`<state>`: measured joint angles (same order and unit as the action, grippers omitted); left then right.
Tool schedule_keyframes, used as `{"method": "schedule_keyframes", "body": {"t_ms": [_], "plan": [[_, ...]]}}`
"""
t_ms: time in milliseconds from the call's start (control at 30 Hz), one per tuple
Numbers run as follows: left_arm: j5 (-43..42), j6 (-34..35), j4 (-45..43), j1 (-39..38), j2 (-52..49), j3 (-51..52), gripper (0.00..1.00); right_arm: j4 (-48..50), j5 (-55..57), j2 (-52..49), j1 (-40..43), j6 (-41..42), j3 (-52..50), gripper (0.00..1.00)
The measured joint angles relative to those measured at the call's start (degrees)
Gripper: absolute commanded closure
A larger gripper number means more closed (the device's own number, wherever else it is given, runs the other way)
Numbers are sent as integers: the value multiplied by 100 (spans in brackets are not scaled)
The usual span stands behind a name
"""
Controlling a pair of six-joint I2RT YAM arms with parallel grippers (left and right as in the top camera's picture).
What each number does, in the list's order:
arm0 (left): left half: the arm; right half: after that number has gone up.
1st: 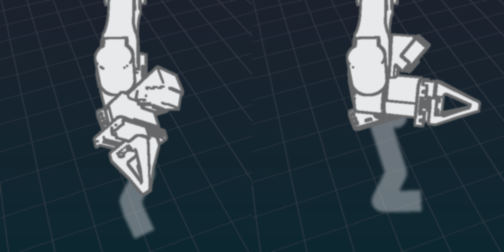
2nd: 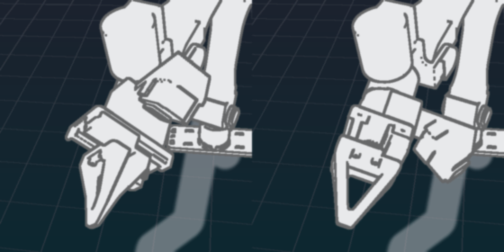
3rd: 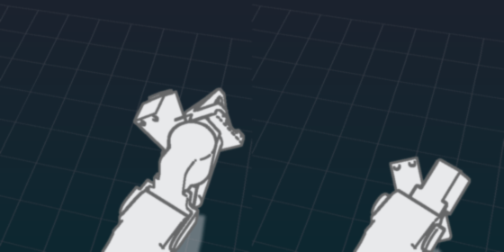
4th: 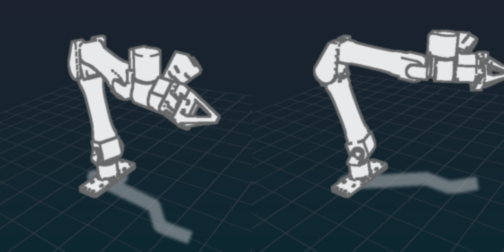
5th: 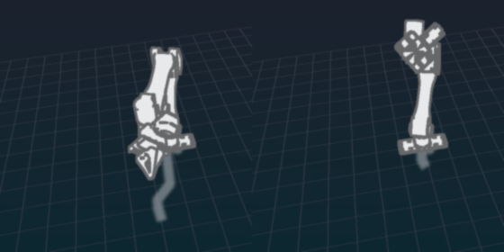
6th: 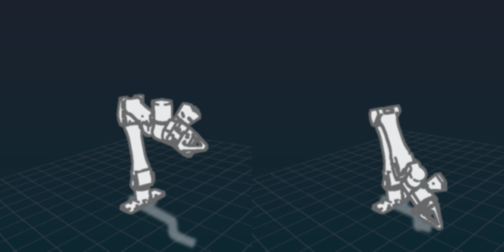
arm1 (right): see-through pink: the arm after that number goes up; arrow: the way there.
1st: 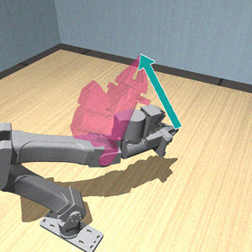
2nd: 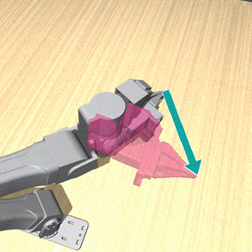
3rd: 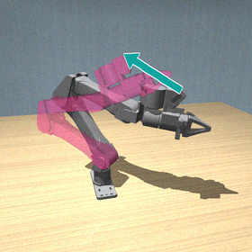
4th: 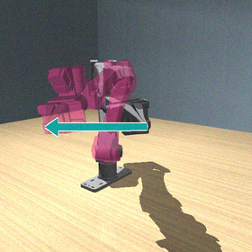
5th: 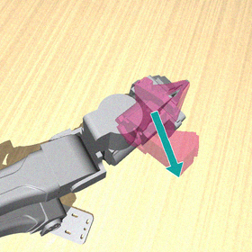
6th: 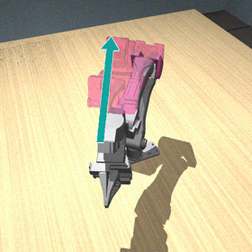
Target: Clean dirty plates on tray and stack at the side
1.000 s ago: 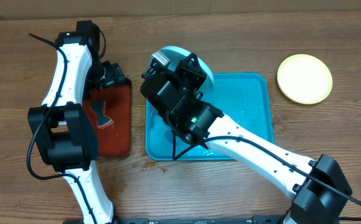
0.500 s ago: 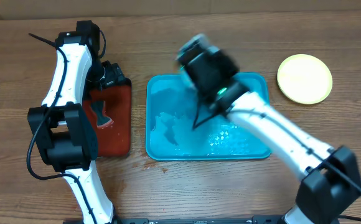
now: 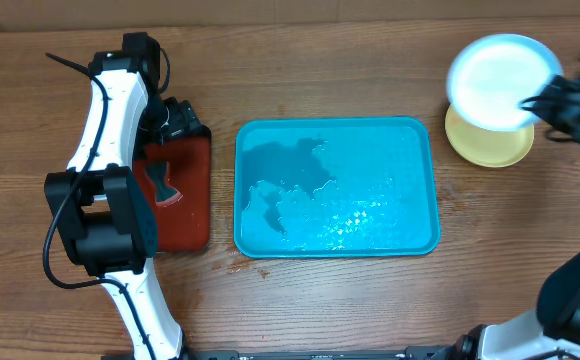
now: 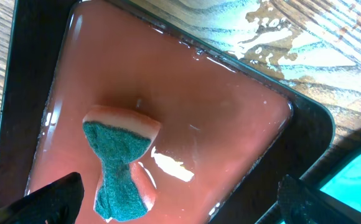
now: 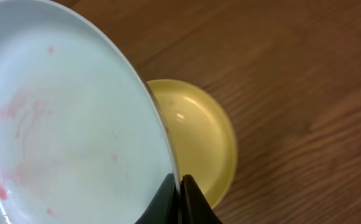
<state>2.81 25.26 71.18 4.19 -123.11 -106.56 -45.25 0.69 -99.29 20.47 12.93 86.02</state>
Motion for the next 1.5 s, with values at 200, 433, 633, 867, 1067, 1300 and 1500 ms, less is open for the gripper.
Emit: {"method": "schedule_keyframes", "body": {"t_ms": [200, 433, 633, 867, 1067, 1300, 1500], "plan": [[0, 0, -9, 0, 0, 0, 0, 127, -881, -813, 905, 367, -55, 96], [0, 0, -9, 0, 0, 0, 0, 299, -1047, -1294, 850, 448, -107, 96], [0, 0, -9, 0, 0, 0, 0, 328, -964, -1377, 678, 470, -107, 50], [0, 0, -9, 0, 0, 0, 0, -181, -949, -1377, 612, 507, -107, 25], [0, 0, -9, 0, 0, 0, 0, -968, -949, -901, 610, 511, -133, 12], [0, 0, -9, 0, 0, 0, 0, -2081, -946, 1021, 289, 505, -125, 5], [0, 0, -9, 0, 0, 0, 0, -3156, -986, 1753, -688, 505, -116, 0]]}}
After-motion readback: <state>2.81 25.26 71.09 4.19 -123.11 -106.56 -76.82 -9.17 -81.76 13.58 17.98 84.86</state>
